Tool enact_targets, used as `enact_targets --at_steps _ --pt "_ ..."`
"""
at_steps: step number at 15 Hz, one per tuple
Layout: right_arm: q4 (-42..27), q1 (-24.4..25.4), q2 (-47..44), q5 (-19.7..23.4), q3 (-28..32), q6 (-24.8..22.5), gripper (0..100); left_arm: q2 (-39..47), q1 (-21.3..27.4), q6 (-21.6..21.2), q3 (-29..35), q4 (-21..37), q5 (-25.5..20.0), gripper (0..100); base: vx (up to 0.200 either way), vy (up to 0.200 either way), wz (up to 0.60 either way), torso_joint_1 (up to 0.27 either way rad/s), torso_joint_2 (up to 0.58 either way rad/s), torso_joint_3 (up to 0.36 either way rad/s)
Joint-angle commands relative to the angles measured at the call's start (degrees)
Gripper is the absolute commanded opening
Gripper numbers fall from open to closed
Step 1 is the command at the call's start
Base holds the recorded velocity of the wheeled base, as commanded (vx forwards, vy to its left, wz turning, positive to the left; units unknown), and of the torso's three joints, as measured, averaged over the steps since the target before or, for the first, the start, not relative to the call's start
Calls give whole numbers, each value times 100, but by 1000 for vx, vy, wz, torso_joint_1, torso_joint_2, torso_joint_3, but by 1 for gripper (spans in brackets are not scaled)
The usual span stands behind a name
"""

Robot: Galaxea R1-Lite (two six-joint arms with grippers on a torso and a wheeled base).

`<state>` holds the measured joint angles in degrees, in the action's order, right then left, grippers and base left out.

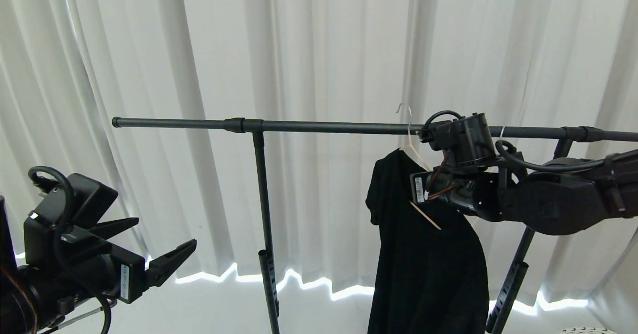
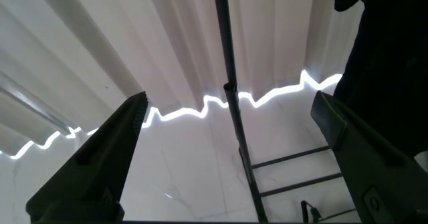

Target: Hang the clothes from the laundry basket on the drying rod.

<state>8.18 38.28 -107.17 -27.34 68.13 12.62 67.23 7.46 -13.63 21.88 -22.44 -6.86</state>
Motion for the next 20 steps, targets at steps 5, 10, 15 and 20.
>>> enact_targets --at_steps 5,10,15,20 --pt "-1 -13 -349 10 69 4 0 1 1 1 0 -6 1 100 0 0 0 0 0 0" --pt "8 -13 -393 1 112 4 0 1 1 1 0 -6 1 100 0 0 0 0 0 0" --pt "-1 -13 -393 10 174 4 0 1 1 1 0 -6 1 100 0 0 0 0 0 0" --pt "8 -13 -401 -17 200 13 100 1 1 1 0 -23 1 100 0 0 0 0 0 0"
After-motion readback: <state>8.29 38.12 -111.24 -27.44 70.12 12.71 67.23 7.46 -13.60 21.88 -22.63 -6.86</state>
